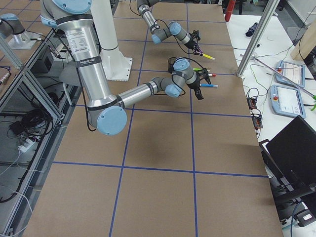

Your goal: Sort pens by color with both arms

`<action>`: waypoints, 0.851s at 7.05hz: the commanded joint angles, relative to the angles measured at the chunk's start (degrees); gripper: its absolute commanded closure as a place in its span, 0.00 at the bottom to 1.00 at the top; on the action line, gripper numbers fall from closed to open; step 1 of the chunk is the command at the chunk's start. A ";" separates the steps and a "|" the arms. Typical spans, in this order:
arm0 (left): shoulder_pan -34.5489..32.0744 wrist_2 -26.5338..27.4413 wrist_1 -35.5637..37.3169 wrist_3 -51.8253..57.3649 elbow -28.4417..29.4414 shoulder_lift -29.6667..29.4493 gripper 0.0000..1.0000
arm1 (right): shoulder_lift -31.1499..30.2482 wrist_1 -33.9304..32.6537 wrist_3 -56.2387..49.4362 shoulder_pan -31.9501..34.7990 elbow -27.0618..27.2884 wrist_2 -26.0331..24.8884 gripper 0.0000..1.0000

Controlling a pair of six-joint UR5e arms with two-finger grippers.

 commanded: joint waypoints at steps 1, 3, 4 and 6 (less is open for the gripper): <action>0.05 -0.13 -0.98 -0.12 3.44 -2.01 1.00 | 0.00 0.05 0.00 -0.29 -0.08 -0.42 0.02; 0.05 -0.21 -1.43 -0.03 4.60 -1.93 0.16 | 0.00 0.05 0.09 -0.55 -0.08 -0.60 0.02; 0.23 -0.30 -1.43 -0.12 4.51 -1.76 0.01 | 0.00 0.05 0.09 -0.55 0.00 -0.60 0.02; -0.03 -0.83 -0.47 0.32 -0.03 -1.23 0.01 | -0.09 -0.04 0.00 -0.47 0.35 -0.60 0.02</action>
